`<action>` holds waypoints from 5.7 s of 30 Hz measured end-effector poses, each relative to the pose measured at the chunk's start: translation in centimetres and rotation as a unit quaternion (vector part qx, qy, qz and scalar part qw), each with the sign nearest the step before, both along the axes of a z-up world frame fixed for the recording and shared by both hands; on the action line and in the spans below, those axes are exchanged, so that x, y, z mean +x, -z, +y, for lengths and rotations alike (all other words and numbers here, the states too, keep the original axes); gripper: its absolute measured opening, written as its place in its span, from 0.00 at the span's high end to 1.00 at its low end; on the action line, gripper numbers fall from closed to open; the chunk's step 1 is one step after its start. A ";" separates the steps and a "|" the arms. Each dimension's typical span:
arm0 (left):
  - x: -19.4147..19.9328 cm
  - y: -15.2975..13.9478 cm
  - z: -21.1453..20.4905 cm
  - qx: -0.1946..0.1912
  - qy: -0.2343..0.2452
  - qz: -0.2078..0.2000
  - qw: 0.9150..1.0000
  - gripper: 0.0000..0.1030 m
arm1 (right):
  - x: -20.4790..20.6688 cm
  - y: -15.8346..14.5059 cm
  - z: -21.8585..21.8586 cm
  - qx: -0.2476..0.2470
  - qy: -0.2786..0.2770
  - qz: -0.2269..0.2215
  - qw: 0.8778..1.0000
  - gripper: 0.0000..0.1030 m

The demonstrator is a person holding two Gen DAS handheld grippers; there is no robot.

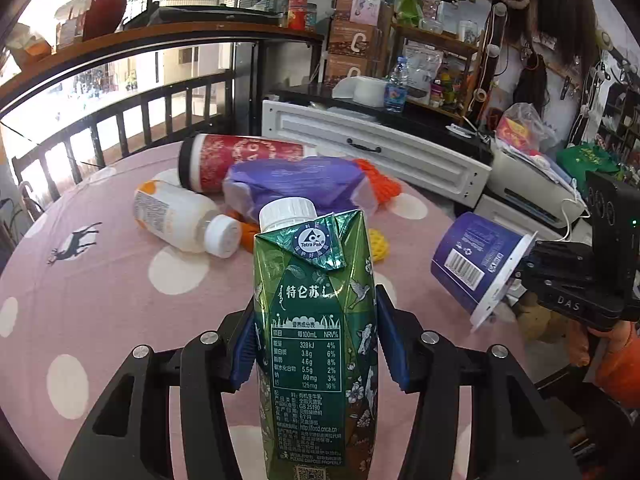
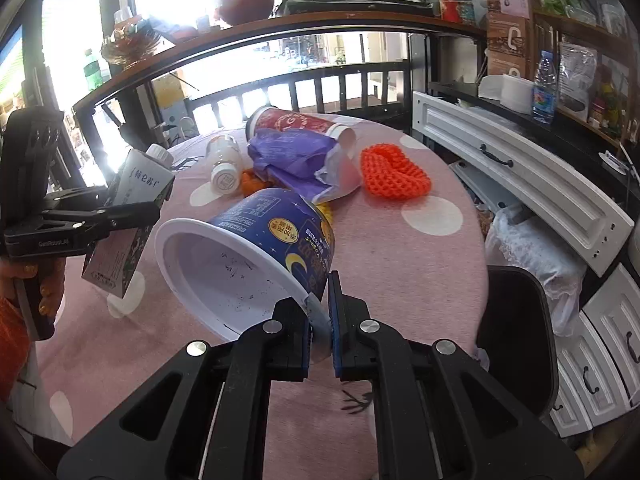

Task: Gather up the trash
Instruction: 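Grasp the blue yogurt cup with the right tool while the left tool grasps the green carton, then carry the yogurt cup and carton over the black bin and open both tools, then move both tools back over the table toward the remaining trash, then grasp the orange foam net with the right tool while the left tool grasps the white bottle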

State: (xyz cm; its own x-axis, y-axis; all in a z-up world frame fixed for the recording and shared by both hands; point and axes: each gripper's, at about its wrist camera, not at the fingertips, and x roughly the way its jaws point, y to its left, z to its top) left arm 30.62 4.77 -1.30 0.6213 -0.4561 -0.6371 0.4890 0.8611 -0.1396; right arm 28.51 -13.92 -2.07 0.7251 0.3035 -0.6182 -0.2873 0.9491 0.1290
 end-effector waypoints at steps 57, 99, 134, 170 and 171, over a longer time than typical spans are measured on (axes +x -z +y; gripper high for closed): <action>2.0 8.0 -34.7 0.016 0.127 0.081 0.988 0.50 | -6.2 13.3 -27.3 0.013 0.310 0.101 0.945 0.38; -2.3 0.1 -18.3 0.030 0.014 -0.043 0.999 0.05 | -2.6 5.3 -16.2 0.032 0.127 0.038 0.991 0.38; 2.9 2.1 2.4 0.028 -0.183 0.017 0.983 0.06 | 20.8 3.2 0.8 -0.121 -0.007 0.076 0.990 0.55; 21.1 5.2 6.6 -0.001 -0.318 0.242 0.917 0.27 | 11.9 -0.6 -2.4 -0.100 0.002 -0.022 0.995 0.83; 21.1 5.2 6.6 0.001 -0.319 0.240 0.917 0.29 | 11.9 -0.6 -2.5 -0.099 0.003 -0.022 0.995 0.83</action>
State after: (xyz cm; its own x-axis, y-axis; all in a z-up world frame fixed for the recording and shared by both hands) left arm 51.74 11.35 -6.51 0.4098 -0.0958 -0.9071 -0.2322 0.9508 -0.2053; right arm 40.44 -16.40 -1.52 0.7540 0.1735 -0.6336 -0.2823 0.9565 -0.0740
